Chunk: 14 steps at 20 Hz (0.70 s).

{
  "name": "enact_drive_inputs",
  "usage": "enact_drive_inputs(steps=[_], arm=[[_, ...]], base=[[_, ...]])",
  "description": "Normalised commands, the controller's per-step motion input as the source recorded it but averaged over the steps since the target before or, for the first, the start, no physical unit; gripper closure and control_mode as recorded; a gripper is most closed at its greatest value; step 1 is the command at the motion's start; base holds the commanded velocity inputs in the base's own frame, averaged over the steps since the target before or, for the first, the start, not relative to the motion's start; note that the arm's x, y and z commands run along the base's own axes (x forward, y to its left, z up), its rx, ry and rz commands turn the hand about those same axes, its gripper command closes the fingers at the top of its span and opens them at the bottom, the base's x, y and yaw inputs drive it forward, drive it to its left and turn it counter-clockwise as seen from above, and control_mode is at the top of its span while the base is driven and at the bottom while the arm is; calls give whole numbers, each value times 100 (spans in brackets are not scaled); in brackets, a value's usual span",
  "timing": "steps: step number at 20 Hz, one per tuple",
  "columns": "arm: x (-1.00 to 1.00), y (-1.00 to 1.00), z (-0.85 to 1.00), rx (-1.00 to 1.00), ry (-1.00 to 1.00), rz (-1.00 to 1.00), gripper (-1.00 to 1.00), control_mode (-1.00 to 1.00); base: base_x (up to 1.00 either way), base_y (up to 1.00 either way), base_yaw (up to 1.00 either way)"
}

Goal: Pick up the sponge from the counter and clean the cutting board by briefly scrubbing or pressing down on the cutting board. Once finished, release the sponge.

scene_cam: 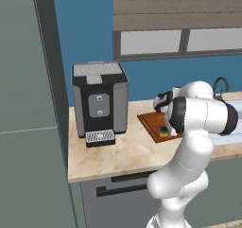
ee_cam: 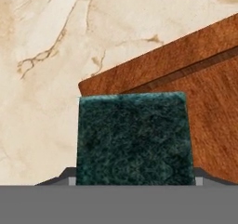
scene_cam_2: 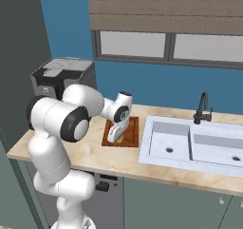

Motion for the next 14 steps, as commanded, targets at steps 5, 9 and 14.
enact_drive_inputs(steps=[5,9,14], arm=[[11,1,-19,0,0,0,100,-100],[21,9,-24,0,-2,0,100,-100],[32,1,-7,0,-4,0,100,-100]], base=[[0,0,0],[0,0,0],[0,0,0]])
